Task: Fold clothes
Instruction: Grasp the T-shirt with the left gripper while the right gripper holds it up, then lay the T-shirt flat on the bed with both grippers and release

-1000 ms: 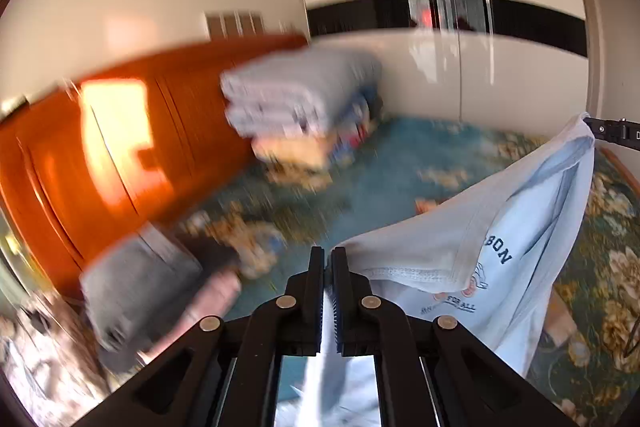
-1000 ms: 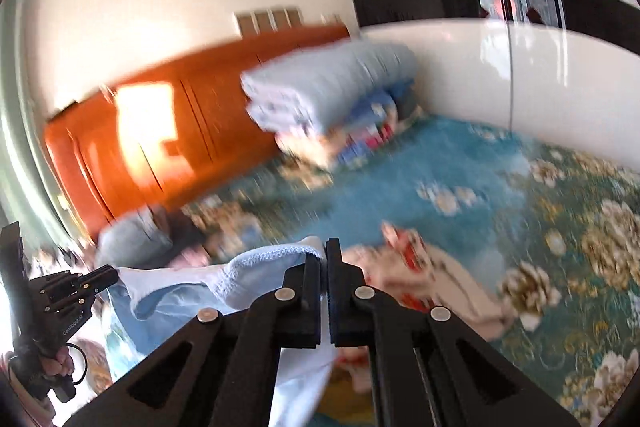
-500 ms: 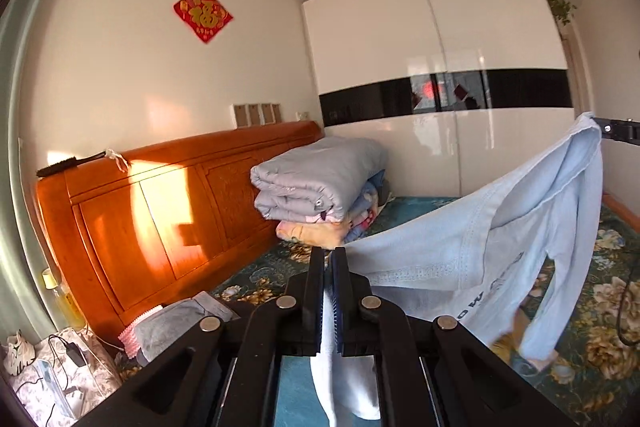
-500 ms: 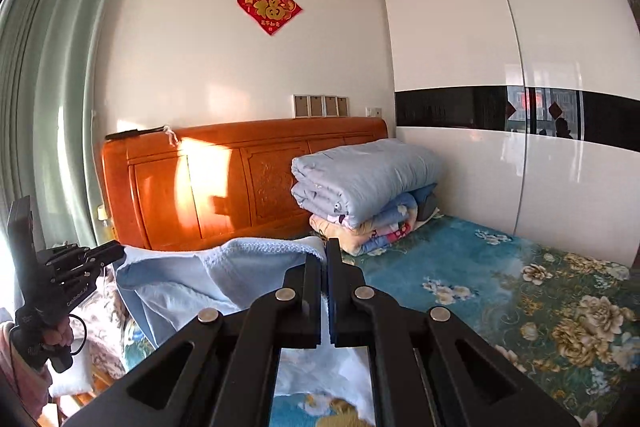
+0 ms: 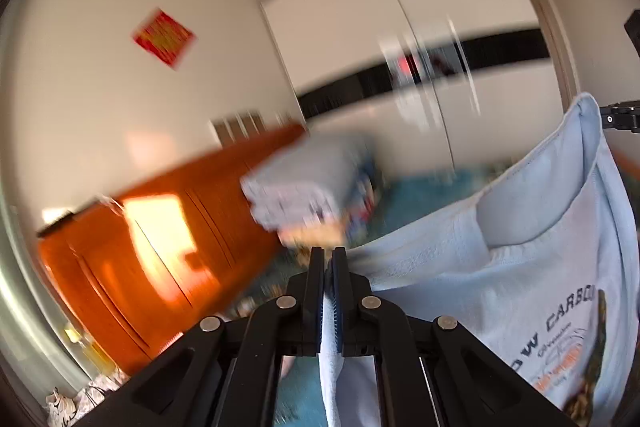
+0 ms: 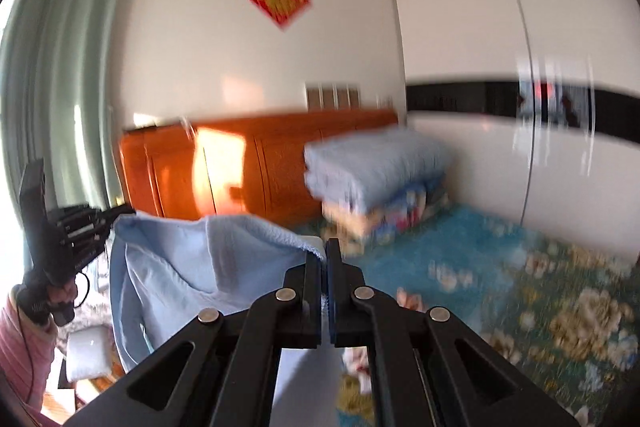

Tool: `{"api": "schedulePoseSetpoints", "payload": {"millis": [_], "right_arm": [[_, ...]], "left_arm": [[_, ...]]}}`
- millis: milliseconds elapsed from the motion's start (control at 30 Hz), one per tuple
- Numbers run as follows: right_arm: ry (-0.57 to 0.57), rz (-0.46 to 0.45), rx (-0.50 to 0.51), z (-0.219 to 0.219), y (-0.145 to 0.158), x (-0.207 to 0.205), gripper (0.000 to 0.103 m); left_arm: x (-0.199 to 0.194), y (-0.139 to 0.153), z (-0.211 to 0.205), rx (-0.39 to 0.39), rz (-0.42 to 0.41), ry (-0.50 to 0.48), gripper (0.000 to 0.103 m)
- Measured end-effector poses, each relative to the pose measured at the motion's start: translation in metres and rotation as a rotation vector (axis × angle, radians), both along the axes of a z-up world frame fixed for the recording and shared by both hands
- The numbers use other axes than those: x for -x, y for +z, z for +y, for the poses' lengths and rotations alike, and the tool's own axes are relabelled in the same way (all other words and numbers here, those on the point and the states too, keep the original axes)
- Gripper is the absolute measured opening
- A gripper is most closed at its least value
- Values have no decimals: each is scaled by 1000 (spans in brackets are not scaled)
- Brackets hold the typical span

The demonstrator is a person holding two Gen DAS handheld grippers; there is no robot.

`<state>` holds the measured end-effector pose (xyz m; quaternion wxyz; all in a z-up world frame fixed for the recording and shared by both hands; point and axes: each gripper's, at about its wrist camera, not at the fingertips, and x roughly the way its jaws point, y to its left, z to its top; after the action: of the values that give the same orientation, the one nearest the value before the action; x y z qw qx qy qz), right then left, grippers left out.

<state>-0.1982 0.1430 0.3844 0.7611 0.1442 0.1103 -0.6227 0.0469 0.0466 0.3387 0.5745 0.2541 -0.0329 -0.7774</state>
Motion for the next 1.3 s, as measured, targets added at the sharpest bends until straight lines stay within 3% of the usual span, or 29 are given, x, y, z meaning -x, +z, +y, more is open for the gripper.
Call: {"api": "schedulePoseSetpoints", "payload": {"millis": [67, 133, 267, 400, 633, 733, 800, 867, 967, 1133, 1200, 1267, 1300], "right_arm": [[-18, -23, -128, -39, -43, 13, 1], [-50, -51, -271, -77, -96, 27, 1], [-113, -130, -484, -122, -192, 55, 1], [-162, -192, -614, -144, -257, 80, 1], [-207, -232, -653, -185, -284, 105, 1], [-231, -256, -677, -209, -297, 113, 2], [-252, -271, -705, -223, -310, 117, 2], [-271, -274, -734, -233, -323, 121, 2], [-295, -281, -766, -243, -339, 125, 2], [-327, -302, -780, -248, -345, 128, 3], [-323, -307, -767, -243, -339, 126, 12], [-333, -293, -746, -234, -330, 124, 39], [-336, -287, -731, -228, -325, 123, 40]], "left_arm": [[18, -40, -33, -99, -37, 4, 4], [33, -96, -69, -261, -46, 0, 4], [49, -181, -108, -511, -58, 4, 4], [63, -236, -129, -644, -77, 28, 4], [66, -245, -193, -759, 88, 99, 5], [52, -256, -225, -857, 232, 172, 9], [35, -261, -237, -895, 319, 233, 17], [14, -263, -235, -904, 381, 269, 34], [-19, -267, -221, -911, 431, 284, 47], [-79, -302, -176, -959, 440, 357, 50], [-97, -325, -155, -1003, 424, 399, 50], [-108, -347, -135, -1049, 402, 426, 50], [-111, -358, -127, -1077, 395, 433, 50]]}}
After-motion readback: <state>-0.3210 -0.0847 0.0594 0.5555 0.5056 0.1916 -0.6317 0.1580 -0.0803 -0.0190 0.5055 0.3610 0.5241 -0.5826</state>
